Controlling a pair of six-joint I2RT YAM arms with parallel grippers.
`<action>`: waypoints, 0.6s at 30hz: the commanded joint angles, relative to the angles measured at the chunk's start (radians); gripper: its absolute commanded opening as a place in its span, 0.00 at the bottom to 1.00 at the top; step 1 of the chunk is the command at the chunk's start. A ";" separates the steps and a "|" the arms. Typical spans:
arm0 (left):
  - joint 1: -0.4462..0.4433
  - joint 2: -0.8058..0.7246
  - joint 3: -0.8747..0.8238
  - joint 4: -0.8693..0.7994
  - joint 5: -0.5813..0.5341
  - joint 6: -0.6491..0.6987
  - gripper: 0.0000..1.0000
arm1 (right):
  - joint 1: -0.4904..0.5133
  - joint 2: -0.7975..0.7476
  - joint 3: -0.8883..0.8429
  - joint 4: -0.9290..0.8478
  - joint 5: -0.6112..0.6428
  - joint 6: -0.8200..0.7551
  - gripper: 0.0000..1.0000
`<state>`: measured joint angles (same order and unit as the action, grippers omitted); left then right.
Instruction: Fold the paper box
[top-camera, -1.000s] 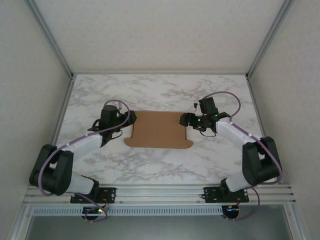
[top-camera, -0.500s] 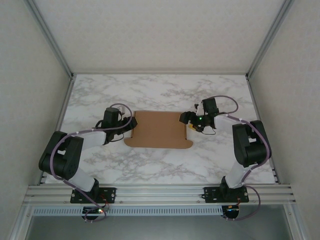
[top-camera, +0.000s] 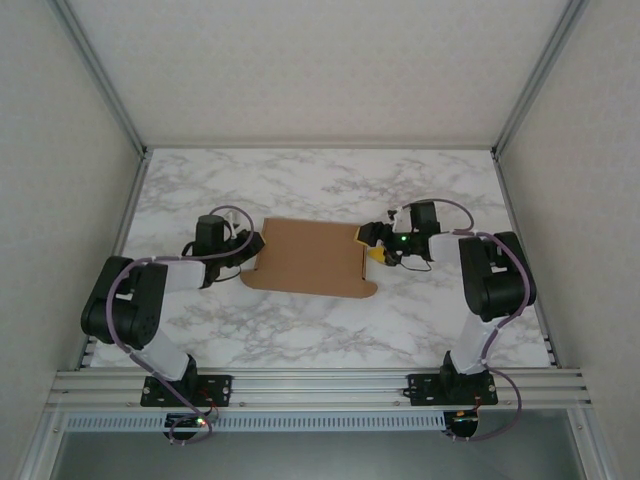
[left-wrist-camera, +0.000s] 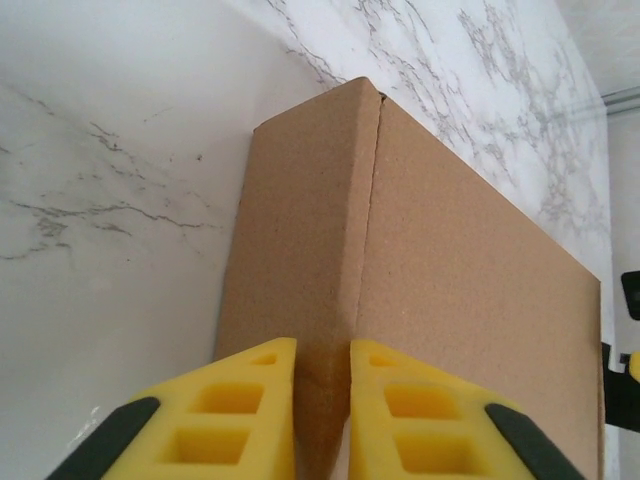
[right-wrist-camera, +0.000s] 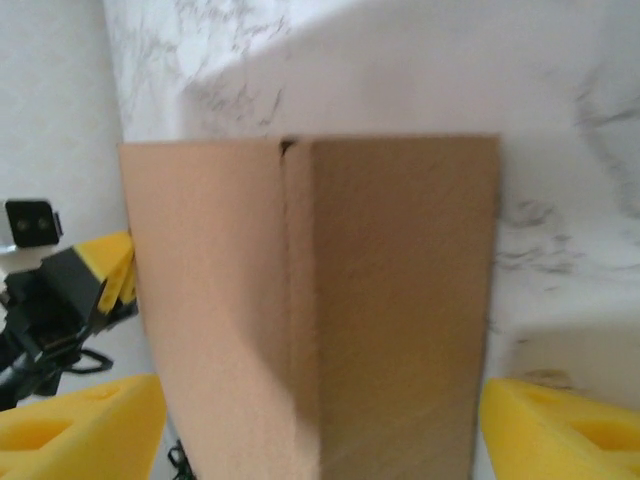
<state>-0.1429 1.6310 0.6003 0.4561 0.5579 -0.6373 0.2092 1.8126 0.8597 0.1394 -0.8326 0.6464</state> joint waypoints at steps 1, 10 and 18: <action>0.030 0.061 -0.033 -0.056 0.000 -0.012 0.14 | 0.008 0.008 -0.009 0.038 -0.082 0.024 0.83; 0.056 0.104 -0.045 -0.043 0.028 -0.009 0.09 | 0.014 -0.027 -0.026 0.004 -0.053 0.009 0.91; 0.078 0.141 -0.039 -0.060 0.034 0.007 0.08 | -0.001 -0.040 -0.031 -0.072 0.022 -0.019 0.91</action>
<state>-0.0849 1.7046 0.5999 0.5694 0.6670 -0.6441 0.2157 1.7973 0.8486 0.1246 -0.8402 0.6502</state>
